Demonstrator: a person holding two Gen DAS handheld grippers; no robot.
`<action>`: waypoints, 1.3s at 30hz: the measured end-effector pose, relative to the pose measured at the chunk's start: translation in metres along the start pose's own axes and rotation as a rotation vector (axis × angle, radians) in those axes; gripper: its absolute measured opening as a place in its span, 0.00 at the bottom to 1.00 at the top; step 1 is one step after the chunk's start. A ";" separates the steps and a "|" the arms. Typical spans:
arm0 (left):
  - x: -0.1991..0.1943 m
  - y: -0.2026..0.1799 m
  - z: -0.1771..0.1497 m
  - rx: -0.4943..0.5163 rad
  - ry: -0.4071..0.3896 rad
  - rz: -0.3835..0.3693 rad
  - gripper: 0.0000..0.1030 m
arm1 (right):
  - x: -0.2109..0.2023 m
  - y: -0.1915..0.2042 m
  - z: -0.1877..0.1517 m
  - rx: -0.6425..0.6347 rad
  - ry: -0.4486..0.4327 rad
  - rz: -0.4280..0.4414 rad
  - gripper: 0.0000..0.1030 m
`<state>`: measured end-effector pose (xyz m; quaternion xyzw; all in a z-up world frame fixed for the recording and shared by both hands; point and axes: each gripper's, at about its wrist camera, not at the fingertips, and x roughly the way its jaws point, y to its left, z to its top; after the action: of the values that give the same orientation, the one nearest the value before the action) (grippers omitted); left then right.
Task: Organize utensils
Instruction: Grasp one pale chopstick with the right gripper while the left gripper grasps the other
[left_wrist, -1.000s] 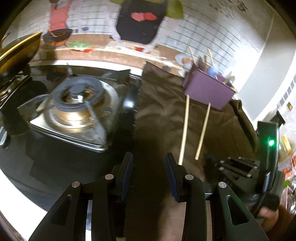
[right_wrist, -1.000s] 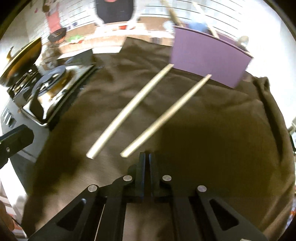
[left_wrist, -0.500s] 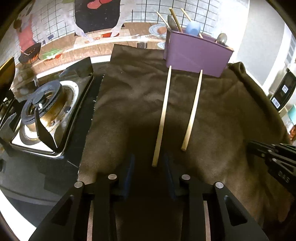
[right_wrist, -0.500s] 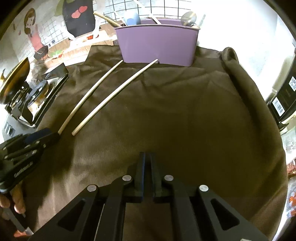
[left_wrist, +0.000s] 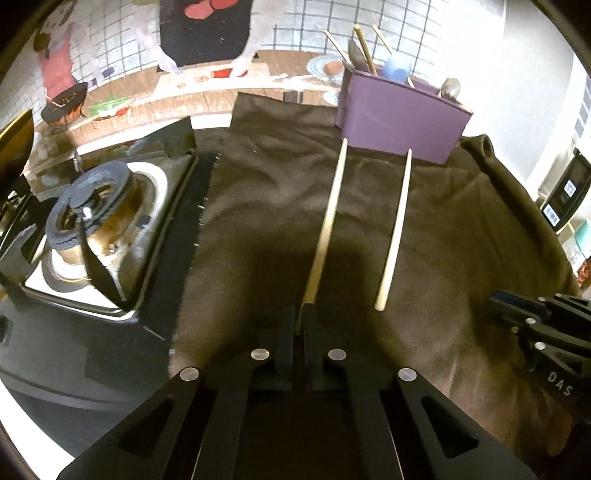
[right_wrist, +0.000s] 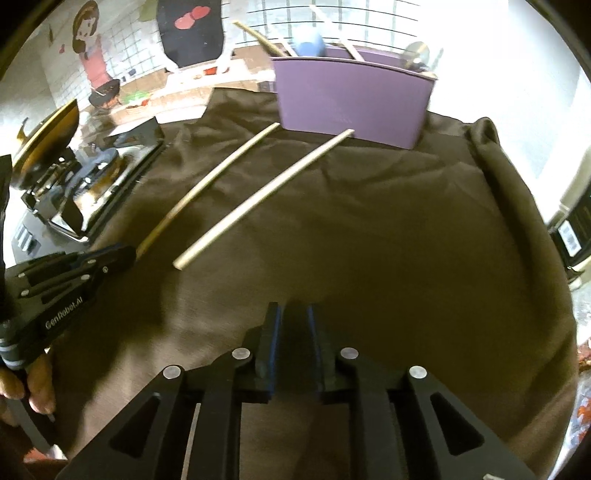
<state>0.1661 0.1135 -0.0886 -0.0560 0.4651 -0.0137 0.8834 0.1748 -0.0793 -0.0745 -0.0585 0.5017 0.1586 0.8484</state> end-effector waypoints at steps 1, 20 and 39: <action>-0.004 0.004 -0.001 -0.005 -0.006 -0.003 0.02 | 0.001 0.005 0.002 0.003 0.002 0.018 0.18; -0.033 0.062 -0.008 -0.058 -0.025 0.023 0.03 | 0.046 0.093 0.035 0.030 -0.001 -0.077 0.33; -0.025 0.012 -0.001 -0.025 -0.021 -0.189 0.04 | -0.016 -0.008 -0.003 0.126 -0.074 -0.216 0.06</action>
<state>0.1508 0.1276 -0.0702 -0.1109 0.4485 -0.0903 0.8823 0.1678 -0.0910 -0.0626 -0.0529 0.4699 0.0366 0.8804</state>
